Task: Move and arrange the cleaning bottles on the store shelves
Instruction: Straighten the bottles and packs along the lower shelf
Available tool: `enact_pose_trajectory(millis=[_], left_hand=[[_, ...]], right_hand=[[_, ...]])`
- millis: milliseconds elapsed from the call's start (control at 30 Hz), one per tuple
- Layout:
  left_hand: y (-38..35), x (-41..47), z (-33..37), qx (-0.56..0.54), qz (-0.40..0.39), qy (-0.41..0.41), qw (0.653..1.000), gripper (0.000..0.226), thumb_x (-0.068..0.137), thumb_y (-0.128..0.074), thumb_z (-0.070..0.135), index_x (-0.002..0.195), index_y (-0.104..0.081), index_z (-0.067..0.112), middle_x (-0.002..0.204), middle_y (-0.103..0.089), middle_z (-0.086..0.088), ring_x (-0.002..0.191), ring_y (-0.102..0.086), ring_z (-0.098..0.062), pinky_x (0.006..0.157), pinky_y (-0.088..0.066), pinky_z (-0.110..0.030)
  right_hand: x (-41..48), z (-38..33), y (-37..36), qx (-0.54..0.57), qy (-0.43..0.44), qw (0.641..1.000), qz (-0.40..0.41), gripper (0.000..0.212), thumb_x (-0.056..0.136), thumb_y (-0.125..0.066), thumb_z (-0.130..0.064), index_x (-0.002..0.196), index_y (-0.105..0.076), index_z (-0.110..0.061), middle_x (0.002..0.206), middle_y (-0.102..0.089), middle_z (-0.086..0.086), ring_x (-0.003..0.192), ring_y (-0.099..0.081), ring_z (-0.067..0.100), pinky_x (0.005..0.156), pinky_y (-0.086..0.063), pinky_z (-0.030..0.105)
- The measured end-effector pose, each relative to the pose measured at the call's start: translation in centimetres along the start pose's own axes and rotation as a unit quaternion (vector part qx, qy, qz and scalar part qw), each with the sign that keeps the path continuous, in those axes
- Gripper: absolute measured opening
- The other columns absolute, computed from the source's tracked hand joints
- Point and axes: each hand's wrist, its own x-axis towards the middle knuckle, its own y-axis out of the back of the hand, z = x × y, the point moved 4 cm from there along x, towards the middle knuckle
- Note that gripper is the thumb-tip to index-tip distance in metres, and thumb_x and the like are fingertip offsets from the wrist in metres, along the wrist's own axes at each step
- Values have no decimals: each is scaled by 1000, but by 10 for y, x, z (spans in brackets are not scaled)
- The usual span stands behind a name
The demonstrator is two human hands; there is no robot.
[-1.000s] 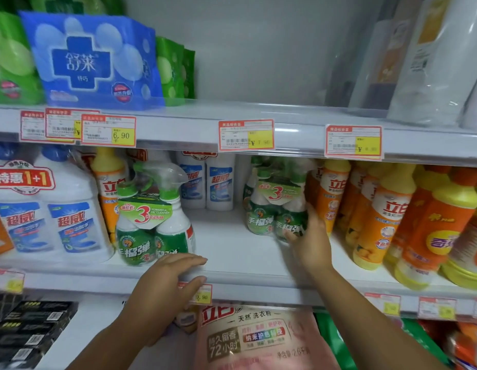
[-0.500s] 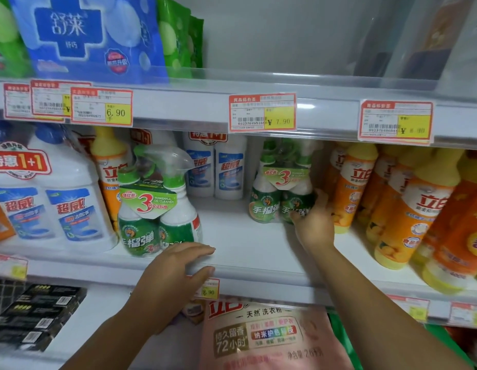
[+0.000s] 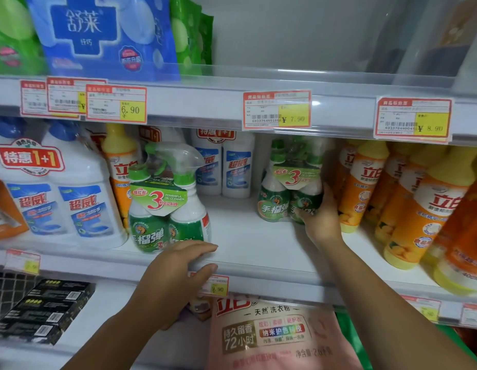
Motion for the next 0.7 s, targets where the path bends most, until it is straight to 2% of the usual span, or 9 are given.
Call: enact_pose_trajectory(millis=[200, 300, 367, 400, 433, 500, 567, 600, 700], left_hand=[[25, -9, -5, -12, 68, 13, 998, 30, 82, -67, 29, 112, -65, 30, 105, -58, 19, 99, -53, -4, 86, -40, -18], [36, -12, -13, -26, 112, 33, 993, 24, 80, -69, 22, 102, -65, 32, 96, -59, 18, 90, -55, -3, 78, -42, -16], [44, -13, -22, -25, 162, 64, 984, 20, 78, -71, 22, 92, -60, 31, 90, -55, 13, 84, -55, -5, 71, -42, -16], [50, -13, -28, -14, 195, 85, 977, 22, 76, -73, 24, 91, -57, 28, 91, -52, 10, 84, -54, -9, 70, -42, -20], [54, -13, -34, -3, 226, 109, 968, 30, 73, -76, 26, 94, -55, 25, 96, -49, 6, 87, -53, -13, 73, -42, -24], [60, -12, -47, -14, 245, 152, 958, 55, 68, -79, 28, 114, -50, 20, 111, -44, -1, 101, -48, -18, 85, -41, -29], [59, -8, -54, -60, 204, 171, 962, 76, 68, -79, 31, 132, -39, 23, 124, -44, -4, 112, -44, -17, 91, -39, -31], [58, -6, -56, -77, 180, 173, 965, 79, 68, -78, 33, 135, -36, 29, 126, -47, -2, 114, -45, -15, 90, -40, -31], [57, -4, -58, -107, 163, 190, 962, 72, 72, -72, 34, 135, -38, 38, 124, -57, 4, 110, -53, -15, 84, -41, -28]], right_hand=[[-4, -1, 0, -48, -35, 998, -8, 89, 71, -79, -14, 143, -27, -8, 134, -49, 20, 119, -49, 38, 99, -43, 44], [-26, -25, 5, -111, -75, 989, 61, 92, 72, -78, -18, 144, -23, -5, 132, -40, 28, 120, -39, 44, 100, -34, 41], [-46, -58, 6, -105, -36, 989, 101, 80, 75, -73, -15, 141, -29, -4, 128, -39, 26, 121, -37, 42, 99, -28, 36], [-56, -75, 2, -83, -6, 993, 86, 77, 76, -71, -14, 141, -30, -6, 129, -39, 23, 122, -36, 38, 99, -28, 33], [-65, -89, -7, -52, 21, 998, 40, 75, 78, -69, -14, 142, -30, -8, 132, -39, 19, 123, -37, 32, 100, -29, 29], [-85, -113, -31, 1, 46, 993, -113, 72, 82, -66, -20, 144, -29, -16, 139, -39, 7, 124, -40, 18, 100, -31, 23], [-108, -129, -56, 42, 20, 963, -265, 74, 83, -66, -35, 145, -25, -28, 140, -38, -7, 122, -41, 6, 100, -35, 25], [-118, -134, -67, 68, 4, 947, -315, 79, 82, -68, -40, 146, -23, -33, 139, -37, -14, 122, -40, 3, 101, -36, 26], [-132, -143, -85, 113, 2, 932, -345, 80, 77, -75, -36, 138, -25, -45, 129, -42, -28, 117, -46, 0, 95, -40, 20]])
